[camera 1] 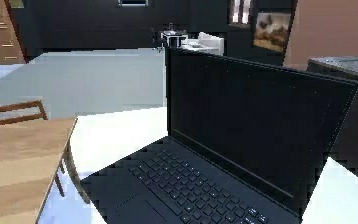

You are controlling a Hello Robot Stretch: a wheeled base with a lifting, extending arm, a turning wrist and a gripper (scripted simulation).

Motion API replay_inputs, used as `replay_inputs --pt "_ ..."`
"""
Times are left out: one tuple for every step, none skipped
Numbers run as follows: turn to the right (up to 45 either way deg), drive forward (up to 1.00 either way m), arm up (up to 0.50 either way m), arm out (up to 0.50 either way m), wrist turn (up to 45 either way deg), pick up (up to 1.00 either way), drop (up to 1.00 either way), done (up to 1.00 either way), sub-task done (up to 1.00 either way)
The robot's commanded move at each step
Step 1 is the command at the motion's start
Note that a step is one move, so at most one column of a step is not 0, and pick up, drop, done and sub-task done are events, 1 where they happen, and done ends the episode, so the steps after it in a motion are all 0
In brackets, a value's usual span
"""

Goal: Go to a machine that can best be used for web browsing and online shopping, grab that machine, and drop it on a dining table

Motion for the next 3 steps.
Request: replay_inputs --pt "-30.0 0.00 0.00 0.00 0.0 0.00 0.00 0.00 0.00" --pt "45.0 0.00 0.00 0.00 0.0 0.00 0.00 0.00 0.00" --pt "30.0 0.00 0.00 0.00 0.0 0.00 0.00 0.00 0.00"
